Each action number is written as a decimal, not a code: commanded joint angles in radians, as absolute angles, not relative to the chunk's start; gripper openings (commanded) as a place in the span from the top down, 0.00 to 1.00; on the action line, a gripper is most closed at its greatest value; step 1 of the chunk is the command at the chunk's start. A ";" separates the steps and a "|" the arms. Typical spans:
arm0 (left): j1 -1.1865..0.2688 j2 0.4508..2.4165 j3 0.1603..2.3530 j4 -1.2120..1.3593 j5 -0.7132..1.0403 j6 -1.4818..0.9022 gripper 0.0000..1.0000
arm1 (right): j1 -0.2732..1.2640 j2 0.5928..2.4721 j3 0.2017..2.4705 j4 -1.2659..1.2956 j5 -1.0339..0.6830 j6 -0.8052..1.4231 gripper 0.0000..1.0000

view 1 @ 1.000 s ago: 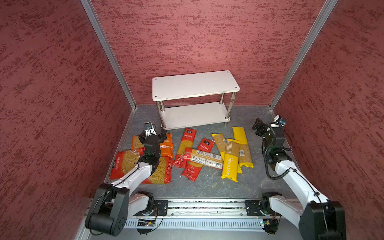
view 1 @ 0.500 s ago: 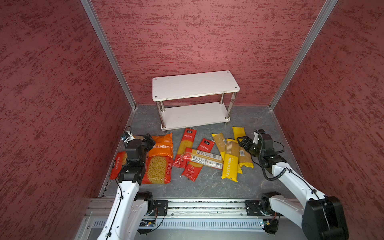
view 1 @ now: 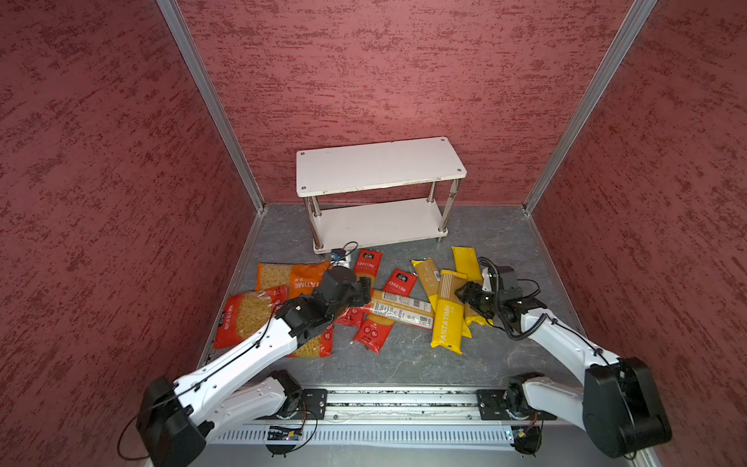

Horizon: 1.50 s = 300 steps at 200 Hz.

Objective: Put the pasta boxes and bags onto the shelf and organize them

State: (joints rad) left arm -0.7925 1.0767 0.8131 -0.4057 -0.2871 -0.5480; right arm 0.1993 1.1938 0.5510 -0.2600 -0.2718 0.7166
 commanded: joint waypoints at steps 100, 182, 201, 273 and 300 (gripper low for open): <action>-0.928 1.468 0.916 -0.126 0.073 -0.579 0.32 | 0.189 1.268 0.497 -0.028 -0.426 0.728 0.34; -0.842 1.364 0.826 -0.188 0.130 -0.662 0.34 | 0.411 1.125 0.439 -0.020 -0.322 1.021 0.41; -0.806 1.310 0.792 -0.219 0.145 -0.678 0.33 | 0.492 1.156 0.485 -0.005 -0.335 1.038 0.41; -0.739 1.023 0.621 -0.264 0.271 -0.720 0.22 | 0.463 1.183 0.515 -0.195 -0.502 0.888 0.36; -0.811 0.972 0.527 -0.252 0.324 -0.808 0.21 | 0.412 1.173 0.622 -0.367 -0.431 0.718 0.33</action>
State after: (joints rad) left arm -0.7586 0.9981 0.5922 -0.2569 0.2516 -0.7315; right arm 0.4477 1.1938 0.5217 -0.2070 -0.4652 0.8787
